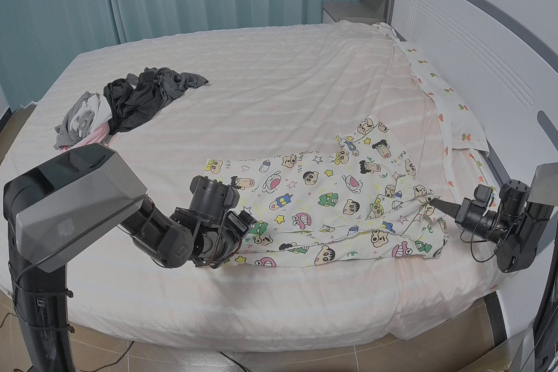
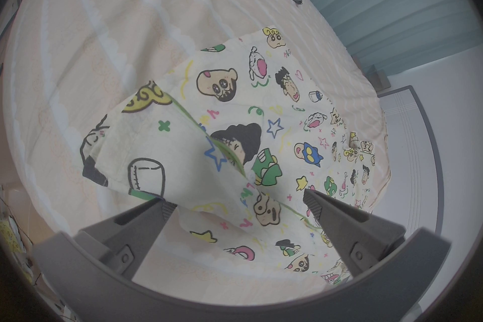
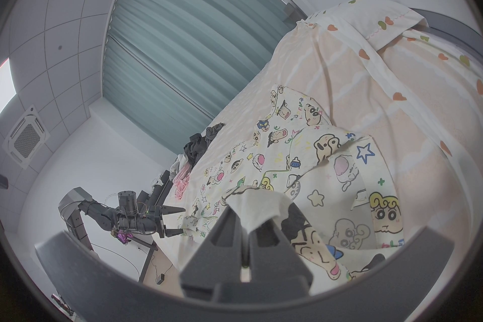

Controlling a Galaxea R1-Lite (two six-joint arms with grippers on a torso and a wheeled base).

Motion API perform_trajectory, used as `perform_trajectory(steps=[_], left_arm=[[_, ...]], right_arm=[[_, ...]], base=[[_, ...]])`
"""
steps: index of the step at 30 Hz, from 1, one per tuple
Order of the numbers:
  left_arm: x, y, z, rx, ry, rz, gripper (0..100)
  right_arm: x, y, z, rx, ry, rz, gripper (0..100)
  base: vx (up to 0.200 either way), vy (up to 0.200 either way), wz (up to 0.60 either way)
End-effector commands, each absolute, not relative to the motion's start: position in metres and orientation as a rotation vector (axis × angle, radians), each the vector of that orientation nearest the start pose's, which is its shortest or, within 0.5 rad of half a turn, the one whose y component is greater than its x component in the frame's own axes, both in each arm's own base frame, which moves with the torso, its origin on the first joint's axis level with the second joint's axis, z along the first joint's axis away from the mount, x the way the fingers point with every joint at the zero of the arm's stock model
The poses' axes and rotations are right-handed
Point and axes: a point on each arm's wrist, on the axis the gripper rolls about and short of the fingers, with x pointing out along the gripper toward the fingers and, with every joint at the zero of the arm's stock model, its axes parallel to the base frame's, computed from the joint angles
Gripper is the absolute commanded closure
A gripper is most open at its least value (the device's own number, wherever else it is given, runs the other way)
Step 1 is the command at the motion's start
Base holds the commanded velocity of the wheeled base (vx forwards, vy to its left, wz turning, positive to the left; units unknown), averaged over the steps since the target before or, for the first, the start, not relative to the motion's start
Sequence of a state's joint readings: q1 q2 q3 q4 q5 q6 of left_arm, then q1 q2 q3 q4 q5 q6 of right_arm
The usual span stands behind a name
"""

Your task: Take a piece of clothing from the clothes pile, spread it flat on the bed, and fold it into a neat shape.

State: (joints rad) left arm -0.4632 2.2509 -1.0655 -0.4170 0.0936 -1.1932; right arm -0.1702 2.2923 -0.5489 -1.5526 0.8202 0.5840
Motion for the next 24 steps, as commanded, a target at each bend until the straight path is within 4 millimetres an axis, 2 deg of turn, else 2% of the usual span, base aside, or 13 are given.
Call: perform_trajectory(steps=[1, 7, 18, 21, 24], left_arm=[[0.365, -0.171, 0.035, -0.931, 0.806, 0.132, 0], [0.379, -0.162, 0.044, -0.959, 0.762, 0.14, 0], [0.388, -0.162, 0.059, -0.985, 0.72, 0.105, 0], [0.396, -0.158, 0.049, -0.98, 0.734, 0.132, 0], [0.394, -0.158, 0.041, -0.96, 0.782, 0.162, 0]], right_arm=[[0.334, -0.041, 0.026, 0.643, 0.336, 0.589, 100], [0.334, -0.041, 0.027, 0.642, 0.333, 0.588, 100], [0.334, -0.042, 0.026, 0.643, 0.334, 0.586, 100], [0.334, -0.042, 0.026, 0.643, 0.334, 0.586, 100], [0.334, -0.042, 0.026, 0.642, 0.333, 0.585, 100]], base=[[0.0, 0.0, 0.0], [0.0, 0.0, 0.0], [0.0, 0.0, 0.0], [0.0, 0.0, 0.0], [0.0, 0.0, 0.0]])
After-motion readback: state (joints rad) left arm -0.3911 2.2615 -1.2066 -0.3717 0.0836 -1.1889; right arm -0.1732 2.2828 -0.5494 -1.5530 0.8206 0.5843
